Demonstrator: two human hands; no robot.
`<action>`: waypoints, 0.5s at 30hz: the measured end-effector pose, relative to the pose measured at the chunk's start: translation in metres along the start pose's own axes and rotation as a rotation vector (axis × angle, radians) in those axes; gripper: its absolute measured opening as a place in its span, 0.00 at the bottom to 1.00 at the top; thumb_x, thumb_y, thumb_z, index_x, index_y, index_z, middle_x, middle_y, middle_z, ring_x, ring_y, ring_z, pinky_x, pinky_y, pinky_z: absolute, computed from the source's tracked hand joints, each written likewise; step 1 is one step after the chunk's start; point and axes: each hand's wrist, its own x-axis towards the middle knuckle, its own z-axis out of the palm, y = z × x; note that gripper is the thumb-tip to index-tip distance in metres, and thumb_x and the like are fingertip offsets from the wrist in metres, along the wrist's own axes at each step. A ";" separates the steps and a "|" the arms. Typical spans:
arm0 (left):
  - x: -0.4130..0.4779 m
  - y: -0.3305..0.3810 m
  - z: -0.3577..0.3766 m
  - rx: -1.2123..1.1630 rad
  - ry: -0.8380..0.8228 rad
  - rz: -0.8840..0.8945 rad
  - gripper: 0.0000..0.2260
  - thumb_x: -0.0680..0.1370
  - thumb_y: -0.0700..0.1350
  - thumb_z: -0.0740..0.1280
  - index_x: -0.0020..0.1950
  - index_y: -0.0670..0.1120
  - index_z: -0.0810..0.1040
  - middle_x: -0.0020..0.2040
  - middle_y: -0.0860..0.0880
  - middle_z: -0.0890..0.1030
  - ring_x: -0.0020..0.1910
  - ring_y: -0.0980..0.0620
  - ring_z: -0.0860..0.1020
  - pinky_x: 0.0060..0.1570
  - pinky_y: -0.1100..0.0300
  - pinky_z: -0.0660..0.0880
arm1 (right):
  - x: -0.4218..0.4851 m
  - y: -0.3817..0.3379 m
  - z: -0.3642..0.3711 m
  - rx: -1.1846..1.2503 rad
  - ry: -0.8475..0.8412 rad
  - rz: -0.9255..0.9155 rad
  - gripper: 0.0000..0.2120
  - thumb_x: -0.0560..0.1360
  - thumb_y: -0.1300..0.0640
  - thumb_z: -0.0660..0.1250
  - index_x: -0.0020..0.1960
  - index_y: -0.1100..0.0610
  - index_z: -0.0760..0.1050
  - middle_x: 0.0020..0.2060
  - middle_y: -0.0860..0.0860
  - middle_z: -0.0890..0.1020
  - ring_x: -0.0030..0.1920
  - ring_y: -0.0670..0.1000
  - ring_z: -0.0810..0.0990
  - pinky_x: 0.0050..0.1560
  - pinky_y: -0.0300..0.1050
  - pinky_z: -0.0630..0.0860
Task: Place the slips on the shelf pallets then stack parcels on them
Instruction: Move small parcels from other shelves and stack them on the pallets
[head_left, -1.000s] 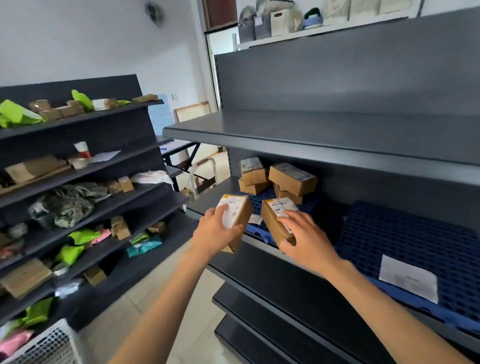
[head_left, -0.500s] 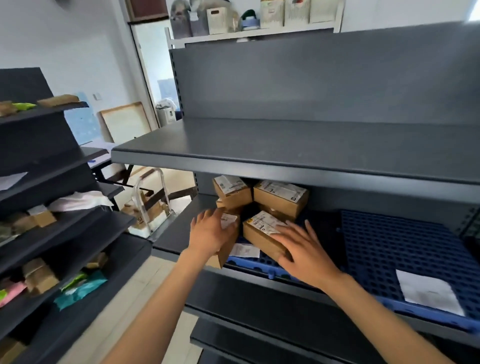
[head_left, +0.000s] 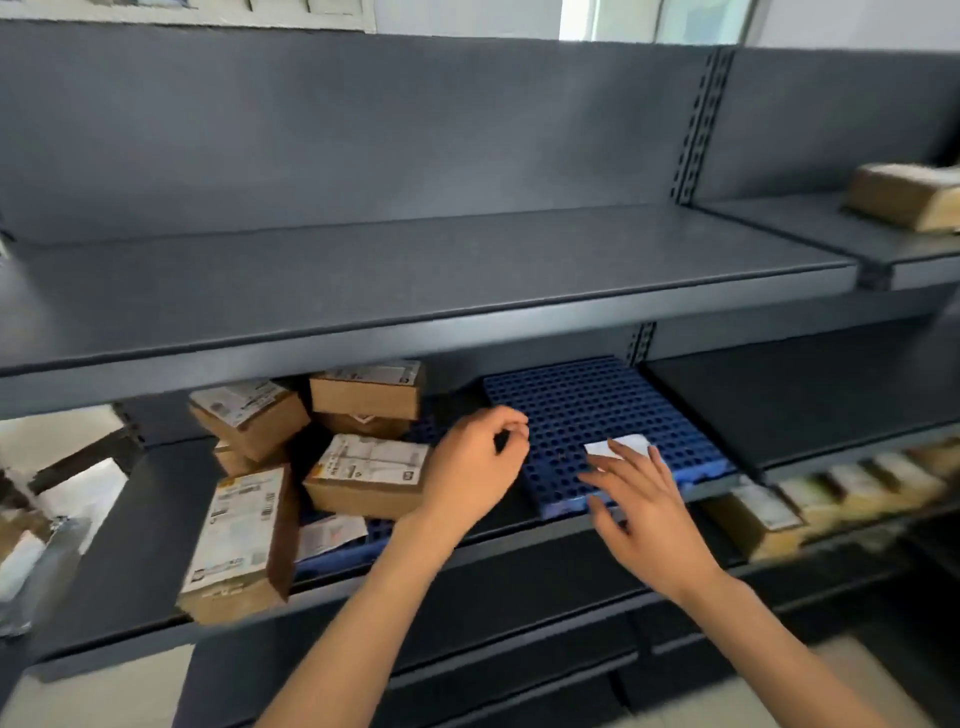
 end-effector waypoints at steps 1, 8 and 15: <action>0.006 0.014 0.025 -0.026 -0.061 0.035 0.08 0.80 0.49 0.63 0.57 0.56 0.79 0.53 0.61 0.80 0.54 0.59 0.77 0.49 0.61 0.74 | -0.015 0.016 -0.015 -0.029 0.011 0.060 0.14 0.76 0.59 0.68 0.61 0.51 0.78 0.63 0.47 0.77 0.73 0.54 0.66 0.74 0.64 0.53; 0.023 0.140 0.198 -0.104 -0.405 0.225 0.10 0.80 0.54 0.60 0.58 0.58 0.77 0.54 0.62 0.80 0.55 0.61 0.77 0.51 0.60 0.74 | -0.130 0.136 -0.126 -0.182 0.148 0.460 0.13 0.77 0.59 0.66 0.61 0.51 0.78 0.62 0.47 0.78 0.71 0.54 0.67 0.74 0.63 0.52; 0.014 0.240 0.365 -0.124 -0.600 0.231 0.12 0.79 0.54 0.59 0.60 0.56 0.77 0.54 0.61 0.80 0.53 0.61 0.76 0.48 0.67 0.71 | -0.238 0.263 -0.187 -0.225 0.131 0.695 0.14 0.78 0.54 0.62 0.63 0.46 0.75 0.64 0.44 0.76 0.73 0.51 0.64 0.75 0.61 0.49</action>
